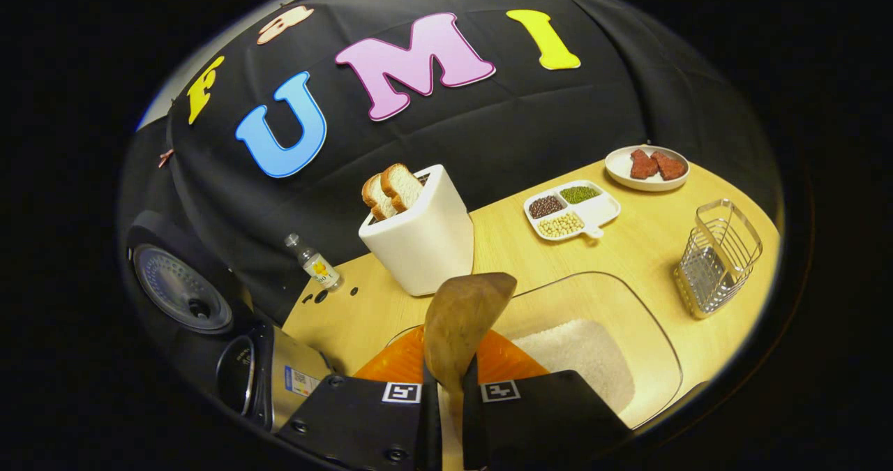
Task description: Close the left gripper, press the button to open the rice cooker; take a wooden spoon from the chopstick holder with the right hand, scoop a spoonful of rice and pour it into the rice cooker, then put the wooden spoon back into the chopstick holder.
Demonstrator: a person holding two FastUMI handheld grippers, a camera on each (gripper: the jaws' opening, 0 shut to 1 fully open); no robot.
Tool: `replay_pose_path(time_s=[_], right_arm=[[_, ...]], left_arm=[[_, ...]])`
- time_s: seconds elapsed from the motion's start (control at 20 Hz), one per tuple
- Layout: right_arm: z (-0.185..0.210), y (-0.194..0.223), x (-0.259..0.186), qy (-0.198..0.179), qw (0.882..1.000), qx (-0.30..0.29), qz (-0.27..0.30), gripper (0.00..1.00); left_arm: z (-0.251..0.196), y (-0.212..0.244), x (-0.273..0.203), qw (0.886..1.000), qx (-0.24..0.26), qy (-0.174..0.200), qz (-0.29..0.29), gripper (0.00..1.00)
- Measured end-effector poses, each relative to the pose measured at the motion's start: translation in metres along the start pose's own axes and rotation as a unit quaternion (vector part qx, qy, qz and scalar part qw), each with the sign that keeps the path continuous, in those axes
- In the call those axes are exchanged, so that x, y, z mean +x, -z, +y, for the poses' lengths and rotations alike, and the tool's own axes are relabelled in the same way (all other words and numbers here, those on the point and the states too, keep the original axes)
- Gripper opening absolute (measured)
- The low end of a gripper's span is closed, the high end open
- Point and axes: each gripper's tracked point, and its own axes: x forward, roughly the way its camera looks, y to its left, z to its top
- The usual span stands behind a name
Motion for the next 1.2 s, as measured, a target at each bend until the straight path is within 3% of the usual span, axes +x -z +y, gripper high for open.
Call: replay_pose_path(time_s=[0.3, 0.65, 0.85, 1.2], right_arm=[[-0.005, 0.002, -0.008, 0.008, 0.998, 0.062, 0.025, 0.16], [-0.051, -0.019, -0.028, 0.052, 0.992, 0.113, 0.014, 0.16], [-0.068, -0.043, -0.042, 0.064, 0.983, 0.172, -0.003, 0.16], [-0.042, -0.072, -0.064, 0.039, 0.97, 0.239, 0.005, 0.16]], left_arm=[[-0.009, -0.02, 0.001, 1.0, 0.019, 0.013, -0.011, 0.95], [-0.022, -0.041, -0.002, 0.998, 0.041, 0.031, -0.027, 0.95], [-0.022, -0.05, -0.011, 0.997, 0.049, 0.038, -0.035, 0.95], [-0.016, -0.066, -0.024, 0.996, 0.055, 0.04, -0.059, 0.95]])
